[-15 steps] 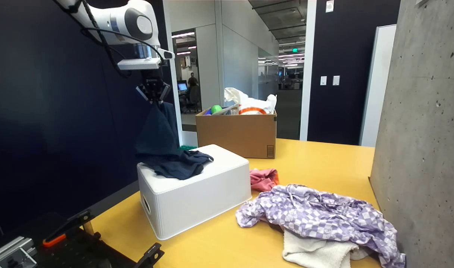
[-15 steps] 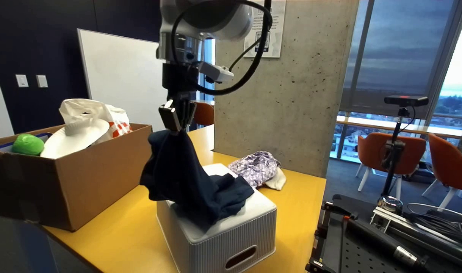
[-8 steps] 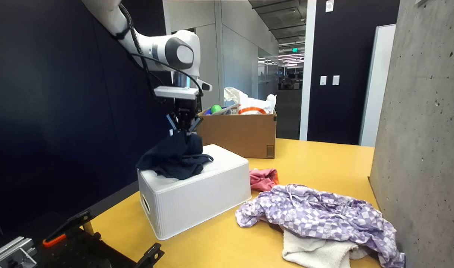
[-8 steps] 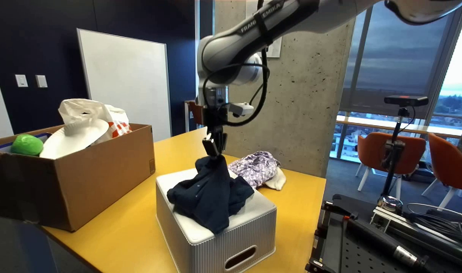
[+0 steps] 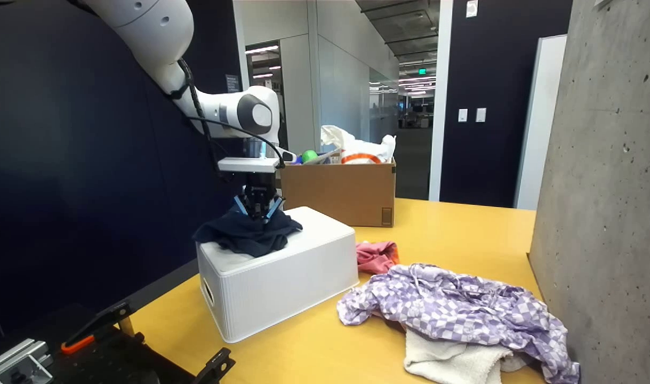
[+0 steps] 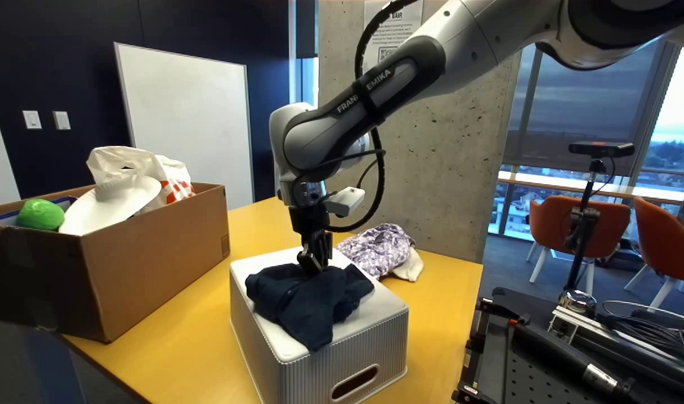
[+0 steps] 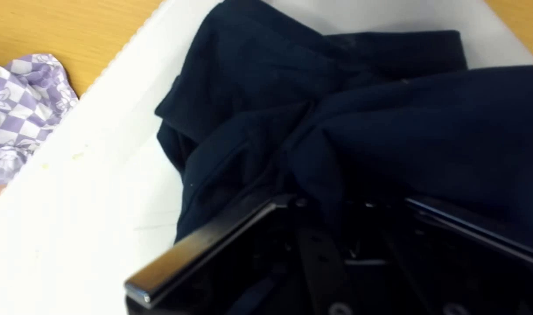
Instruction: Fold the blue cloth and remove it from the basket, then use the purple cloth to cover the basket
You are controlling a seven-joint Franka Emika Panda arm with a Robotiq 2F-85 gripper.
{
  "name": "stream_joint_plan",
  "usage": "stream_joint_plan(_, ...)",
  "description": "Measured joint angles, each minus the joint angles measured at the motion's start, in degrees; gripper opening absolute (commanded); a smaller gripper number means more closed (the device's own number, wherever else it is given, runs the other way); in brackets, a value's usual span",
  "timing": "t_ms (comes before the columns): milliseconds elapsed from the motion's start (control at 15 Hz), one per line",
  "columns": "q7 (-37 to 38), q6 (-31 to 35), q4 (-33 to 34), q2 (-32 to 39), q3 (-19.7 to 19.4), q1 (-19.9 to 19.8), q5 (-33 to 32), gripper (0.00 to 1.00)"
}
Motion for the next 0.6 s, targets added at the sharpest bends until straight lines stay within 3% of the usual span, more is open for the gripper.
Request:
stream_joint_plan(400,8.9,-7.1,-2.0,-7.6,-1.4,6.8,-5.8,0.93)
stream_joint_plan(600,10.3,-8.6,-2.1,-8.5,-1.4,7.5,-5.9,1.00)
